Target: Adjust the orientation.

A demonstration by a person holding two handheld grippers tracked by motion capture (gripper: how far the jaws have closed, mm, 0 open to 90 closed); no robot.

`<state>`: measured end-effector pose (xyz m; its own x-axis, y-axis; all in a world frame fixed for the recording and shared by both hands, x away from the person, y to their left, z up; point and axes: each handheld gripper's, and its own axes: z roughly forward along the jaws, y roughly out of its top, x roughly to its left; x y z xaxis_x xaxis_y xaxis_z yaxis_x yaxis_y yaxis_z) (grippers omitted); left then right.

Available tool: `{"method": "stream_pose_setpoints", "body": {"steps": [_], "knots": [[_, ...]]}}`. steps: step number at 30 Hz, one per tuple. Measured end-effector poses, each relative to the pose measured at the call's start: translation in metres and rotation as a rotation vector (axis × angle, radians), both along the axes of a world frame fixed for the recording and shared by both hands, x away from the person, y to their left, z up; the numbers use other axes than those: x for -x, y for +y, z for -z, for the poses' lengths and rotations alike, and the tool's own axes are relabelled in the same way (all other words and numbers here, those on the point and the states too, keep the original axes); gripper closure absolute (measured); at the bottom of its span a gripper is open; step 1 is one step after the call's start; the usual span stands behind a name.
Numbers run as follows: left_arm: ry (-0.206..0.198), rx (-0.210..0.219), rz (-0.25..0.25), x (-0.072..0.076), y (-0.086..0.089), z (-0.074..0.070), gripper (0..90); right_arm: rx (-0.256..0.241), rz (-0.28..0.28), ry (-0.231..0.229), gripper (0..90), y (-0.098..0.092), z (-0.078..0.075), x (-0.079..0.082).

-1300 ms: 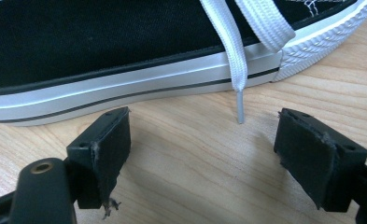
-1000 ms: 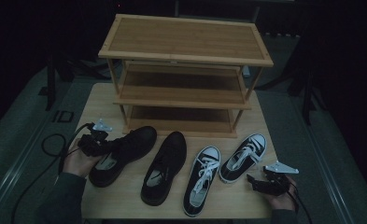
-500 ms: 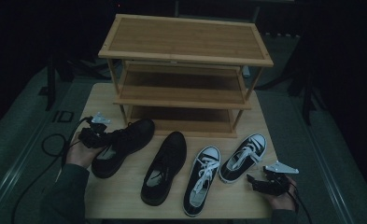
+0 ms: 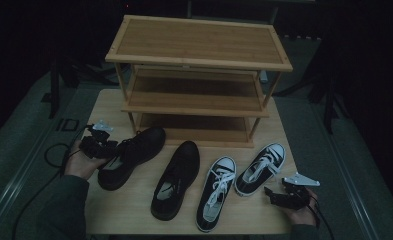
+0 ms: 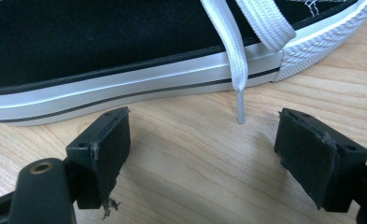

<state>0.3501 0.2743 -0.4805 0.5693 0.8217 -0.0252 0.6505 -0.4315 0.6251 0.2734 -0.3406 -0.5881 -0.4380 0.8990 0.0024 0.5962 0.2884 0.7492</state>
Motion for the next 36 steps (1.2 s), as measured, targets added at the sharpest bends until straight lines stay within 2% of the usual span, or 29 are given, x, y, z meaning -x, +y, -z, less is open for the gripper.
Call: {"method": "stream_pose_setpoints", "body": {"steps": [13,18,25,31,36], "knots": [[-0.028,0.007,0.012,0.021,0.003,-0.02,52.9,0.0,0.0,0.0,18.0,0.0,0.0,0.0],[-0.039,0.025,0.027,0.026,0.003,-0.025,53.2,0.0,0.0,0.0,18.0,0.0,0.0,0.0],[-0.077,0.04,0.062,0.036,-0.007,-0.036,53.9,0.0,0.0,0.0,18.0,0.0,0.0,0.0],[-0.086,0.033,0.095,0.04,-0.018,-0.041,55.9,-0.001,0.0,0.0,18.0,0.0,0.0,0.0],[-0.1,0.047,0.105,0.044,-0.025,-0.045,58.7,0.0,0.0,0.0,18.0,0.0,0.0,0.0]]}}
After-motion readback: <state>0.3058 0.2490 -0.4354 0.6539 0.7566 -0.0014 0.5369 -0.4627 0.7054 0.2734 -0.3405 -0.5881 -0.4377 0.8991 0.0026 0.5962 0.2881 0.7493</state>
